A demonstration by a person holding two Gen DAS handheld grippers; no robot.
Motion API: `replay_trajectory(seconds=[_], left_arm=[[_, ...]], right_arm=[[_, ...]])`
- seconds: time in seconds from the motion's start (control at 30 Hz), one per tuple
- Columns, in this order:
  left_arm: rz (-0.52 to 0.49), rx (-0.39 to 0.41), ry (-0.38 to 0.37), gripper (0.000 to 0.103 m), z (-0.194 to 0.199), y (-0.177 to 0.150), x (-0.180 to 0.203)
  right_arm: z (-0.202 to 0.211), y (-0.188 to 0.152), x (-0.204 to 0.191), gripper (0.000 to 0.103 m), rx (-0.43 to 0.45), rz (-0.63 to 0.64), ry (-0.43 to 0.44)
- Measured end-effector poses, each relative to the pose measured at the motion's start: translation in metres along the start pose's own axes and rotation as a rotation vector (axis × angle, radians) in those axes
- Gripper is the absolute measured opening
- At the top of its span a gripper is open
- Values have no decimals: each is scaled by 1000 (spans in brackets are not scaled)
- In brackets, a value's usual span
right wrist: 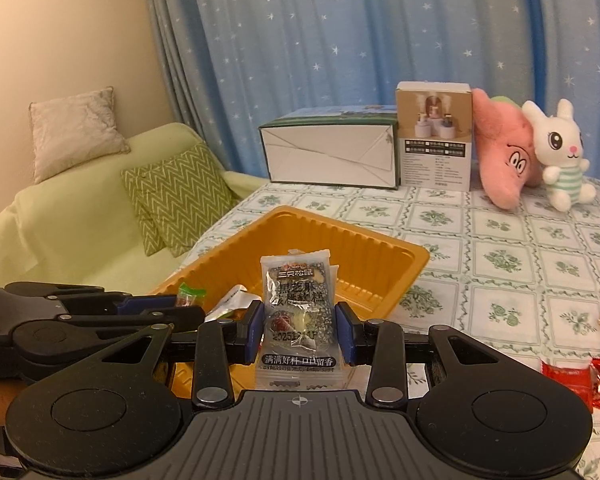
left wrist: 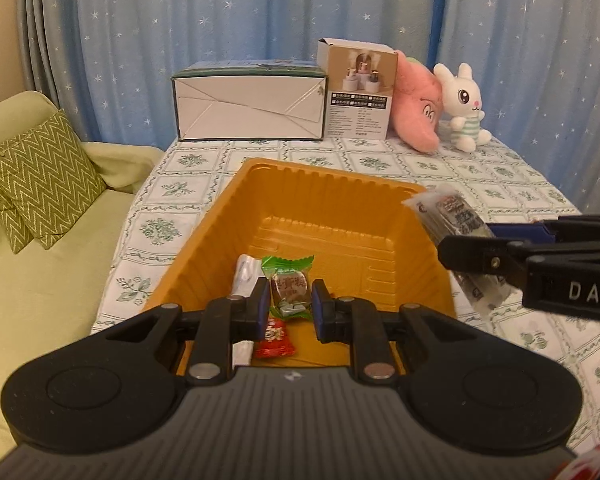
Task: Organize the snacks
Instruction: 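Carry the green candy with the left tool while the right tool carries the snack packet to the tray, then open the left tool over the tray while the right tool releases the snack packet into it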
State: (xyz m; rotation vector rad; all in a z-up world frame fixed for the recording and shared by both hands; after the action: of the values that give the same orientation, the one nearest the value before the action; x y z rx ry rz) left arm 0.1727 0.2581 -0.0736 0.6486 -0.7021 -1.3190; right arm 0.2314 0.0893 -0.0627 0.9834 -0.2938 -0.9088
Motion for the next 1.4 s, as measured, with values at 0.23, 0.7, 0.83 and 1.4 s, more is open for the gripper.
replay_trajectory(seconds=[0.23, 0.7, 0.83, 1.4], left_arm=[[37, -3, 13, 19, -4, 0, -15], [30, -20, 8, 20, -11, -1, -13], [38, -13, 18, 27, -10, -1, -15], [64, -7, 62, 27, -4, -4, -25]], right_arm=[[-14, 5, 3, 38, -13, -26, 11], [-33, 8, -3, 38, -37, -7, 18], [-33, 7, -3, 38, -40, -10, 17], [-33, 9, -3, 38, -33, -21, 30]])
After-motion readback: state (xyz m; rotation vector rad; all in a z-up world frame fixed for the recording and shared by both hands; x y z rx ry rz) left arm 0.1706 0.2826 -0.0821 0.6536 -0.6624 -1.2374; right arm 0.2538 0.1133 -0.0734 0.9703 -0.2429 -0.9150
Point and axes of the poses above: each gripper's, at about its wrist camera, not at the fingertips, and z roughly against the way its jaws point, x to its right, y to its top, the point moved 4 cm from there along -z, roughly the way its jaws point, and after that the axes turned 6 degrees about -y, right-handed, at the moved point
